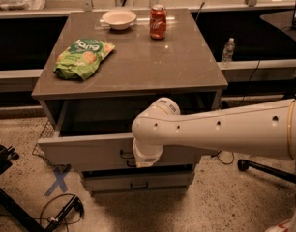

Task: Open top drawer

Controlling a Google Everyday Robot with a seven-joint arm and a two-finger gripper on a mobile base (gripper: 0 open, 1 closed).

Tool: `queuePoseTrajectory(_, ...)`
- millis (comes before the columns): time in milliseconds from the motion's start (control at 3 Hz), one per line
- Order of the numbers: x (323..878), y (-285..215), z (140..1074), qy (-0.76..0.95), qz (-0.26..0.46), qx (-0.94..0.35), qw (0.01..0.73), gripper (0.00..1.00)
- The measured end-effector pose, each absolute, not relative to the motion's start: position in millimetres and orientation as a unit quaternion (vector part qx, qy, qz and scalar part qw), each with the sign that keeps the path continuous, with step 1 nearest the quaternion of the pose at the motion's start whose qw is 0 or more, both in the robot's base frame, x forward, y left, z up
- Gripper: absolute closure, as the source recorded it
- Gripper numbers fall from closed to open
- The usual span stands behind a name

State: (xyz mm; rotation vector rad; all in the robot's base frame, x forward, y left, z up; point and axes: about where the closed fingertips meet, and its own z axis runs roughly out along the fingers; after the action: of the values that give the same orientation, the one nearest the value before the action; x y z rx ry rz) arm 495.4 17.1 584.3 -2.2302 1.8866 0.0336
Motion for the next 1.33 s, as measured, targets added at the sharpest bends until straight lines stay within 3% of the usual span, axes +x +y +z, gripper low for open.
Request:
queuePoseTrajectory(1000,495.3,17.1,584.3,0.642,0.011,-0.759,0.11,0.12)
queuePoseTrajectory(1333,495.3,17.1,584.2,0.642,0.011,-0.759,0.11,0.0)
